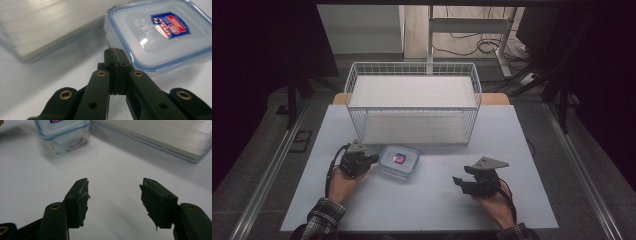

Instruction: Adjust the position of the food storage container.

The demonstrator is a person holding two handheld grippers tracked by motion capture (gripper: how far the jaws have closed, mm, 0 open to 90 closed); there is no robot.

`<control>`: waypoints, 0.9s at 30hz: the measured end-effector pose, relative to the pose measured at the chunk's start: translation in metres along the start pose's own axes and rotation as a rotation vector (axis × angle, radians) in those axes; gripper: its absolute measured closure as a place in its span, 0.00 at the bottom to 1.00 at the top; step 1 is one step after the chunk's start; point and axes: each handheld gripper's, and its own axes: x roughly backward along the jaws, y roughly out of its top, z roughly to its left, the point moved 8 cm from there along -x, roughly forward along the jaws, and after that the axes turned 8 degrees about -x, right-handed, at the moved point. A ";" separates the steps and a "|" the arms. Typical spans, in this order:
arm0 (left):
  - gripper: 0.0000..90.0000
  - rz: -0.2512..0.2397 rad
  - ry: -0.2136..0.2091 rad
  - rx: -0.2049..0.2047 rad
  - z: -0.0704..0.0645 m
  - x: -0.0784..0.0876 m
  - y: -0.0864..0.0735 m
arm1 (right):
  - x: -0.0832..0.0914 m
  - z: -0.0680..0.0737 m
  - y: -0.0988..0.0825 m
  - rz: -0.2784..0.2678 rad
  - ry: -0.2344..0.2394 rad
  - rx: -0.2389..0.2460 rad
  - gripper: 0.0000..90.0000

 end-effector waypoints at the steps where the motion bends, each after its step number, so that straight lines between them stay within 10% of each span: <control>1: 1.00 0.002 -0.011 -0.007 -0.004 -0.001 0.001 | -0.002 0.001 0.001 0.007 0.005 0.003 0.47; 5: 1.00 -0.005 -0.040 -0.019 -0.017 -0.004 0.006 | -0.009 0.003 0.007 0.018 0.015 0.011 0.52; 9: 1.00 -0.044 -0.172 -0.016 -0.045 -0.013 0.017 | -0.023 0.005 0.017 0.040 0.023 0.028 0.63; 15: 1.00 -0.047 -0.075 -0.017 -0.020 -0.018 0.028 | -0.043 -0.002 0.033 0.055 -0.014 0.037 0.97; 27: 1.00 0.013 -0.074 -0.029 -0.021 -0.053 0.027 | -0.094 -0.008 0.052 0.092 -0.014 0.037 0.99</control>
